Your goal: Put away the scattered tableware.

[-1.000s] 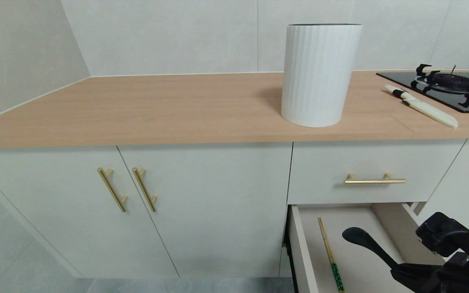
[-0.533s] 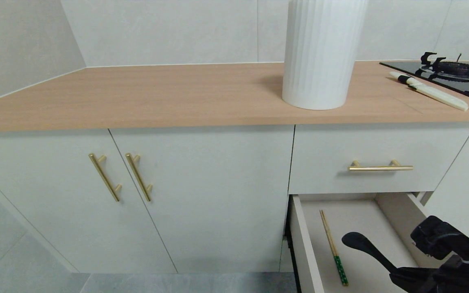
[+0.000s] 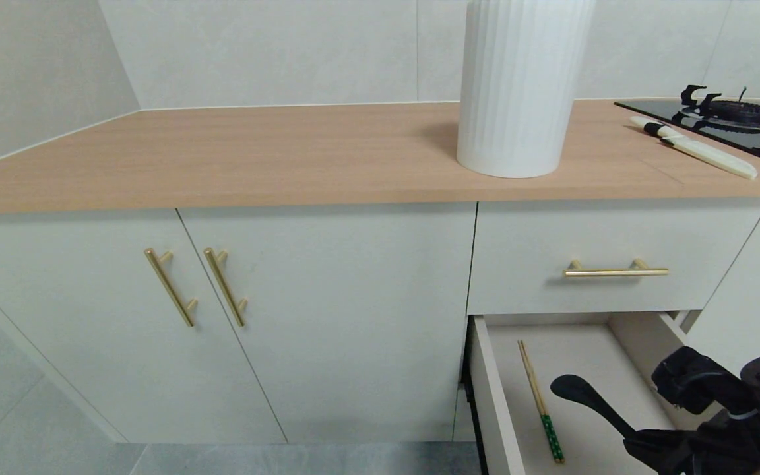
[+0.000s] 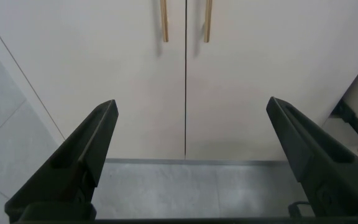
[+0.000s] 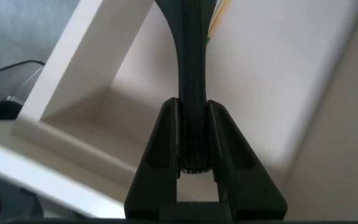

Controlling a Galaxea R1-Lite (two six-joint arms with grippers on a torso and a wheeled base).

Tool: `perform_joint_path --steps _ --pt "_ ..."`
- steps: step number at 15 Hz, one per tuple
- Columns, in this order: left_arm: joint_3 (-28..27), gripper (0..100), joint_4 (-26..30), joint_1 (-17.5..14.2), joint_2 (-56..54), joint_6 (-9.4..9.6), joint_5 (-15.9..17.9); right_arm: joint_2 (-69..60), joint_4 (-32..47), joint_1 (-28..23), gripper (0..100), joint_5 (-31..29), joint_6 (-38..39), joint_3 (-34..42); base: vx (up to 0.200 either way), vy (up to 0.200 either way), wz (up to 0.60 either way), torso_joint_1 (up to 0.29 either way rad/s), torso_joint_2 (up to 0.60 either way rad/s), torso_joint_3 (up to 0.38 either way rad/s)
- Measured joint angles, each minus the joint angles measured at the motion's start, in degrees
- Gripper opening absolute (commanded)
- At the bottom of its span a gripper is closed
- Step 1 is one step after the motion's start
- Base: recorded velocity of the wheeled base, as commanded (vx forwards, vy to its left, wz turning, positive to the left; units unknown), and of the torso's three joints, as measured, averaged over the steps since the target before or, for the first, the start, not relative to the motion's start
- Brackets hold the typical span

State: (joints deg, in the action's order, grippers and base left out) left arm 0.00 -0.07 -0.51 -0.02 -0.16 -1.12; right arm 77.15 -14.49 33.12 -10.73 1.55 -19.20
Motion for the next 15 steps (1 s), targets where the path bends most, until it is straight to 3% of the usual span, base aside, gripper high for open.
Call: perform_joint_path --steps 10,15 --pt "0.0 100 0.0 0.0 0.02 0.0 0.0 35.13 -35.01 -14.54 0 -7.12 5.81 -0.04 0.0 0.0 0.0 0.0 0.0 0.0" --pt "0.0 100 0.0 0.0 0.02 0.02 0.0 50.93 -57.34 -16.87 0 -8.46 5.75 1.48 0.0 0.0 0.0 0.0 0.0 0.0"
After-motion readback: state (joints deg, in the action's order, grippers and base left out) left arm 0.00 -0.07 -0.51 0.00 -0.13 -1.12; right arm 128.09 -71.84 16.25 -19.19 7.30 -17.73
